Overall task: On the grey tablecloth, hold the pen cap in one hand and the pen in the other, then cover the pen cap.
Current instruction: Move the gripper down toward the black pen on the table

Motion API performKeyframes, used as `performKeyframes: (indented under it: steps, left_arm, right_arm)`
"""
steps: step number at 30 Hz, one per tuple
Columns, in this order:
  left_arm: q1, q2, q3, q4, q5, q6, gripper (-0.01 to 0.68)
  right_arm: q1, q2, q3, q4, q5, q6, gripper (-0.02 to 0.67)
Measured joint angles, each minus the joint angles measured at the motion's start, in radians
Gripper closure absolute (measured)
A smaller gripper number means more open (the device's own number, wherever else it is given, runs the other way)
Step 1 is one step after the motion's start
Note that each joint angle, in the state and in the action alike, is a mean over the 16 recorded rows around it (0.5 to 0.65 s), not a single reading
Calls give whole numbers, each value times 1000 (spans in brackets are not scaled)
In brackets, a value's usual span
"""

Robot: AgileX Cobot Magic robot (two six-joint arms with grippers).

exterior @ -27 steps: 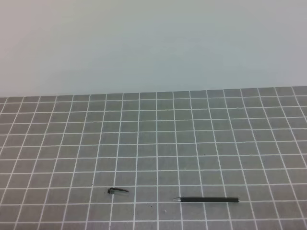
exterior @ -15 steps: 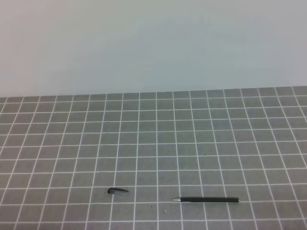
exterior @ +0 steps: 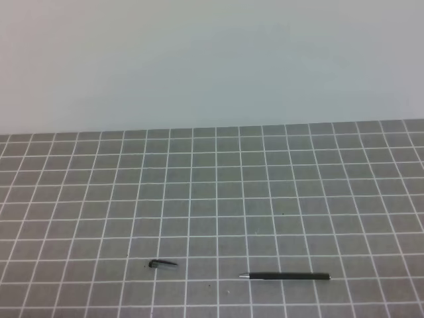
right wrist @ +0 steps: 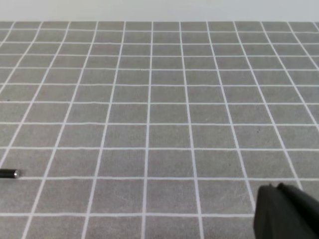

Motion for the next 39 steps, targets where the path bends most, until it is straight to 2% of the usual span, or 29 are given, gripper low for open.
performKeyframes:
  steps: [39]
  left_arm:
    - [0, 13, -8, 13, 0, 0, 676]
  right_arm:
    - [0, 0, 0, 30, -5, 0, 645]
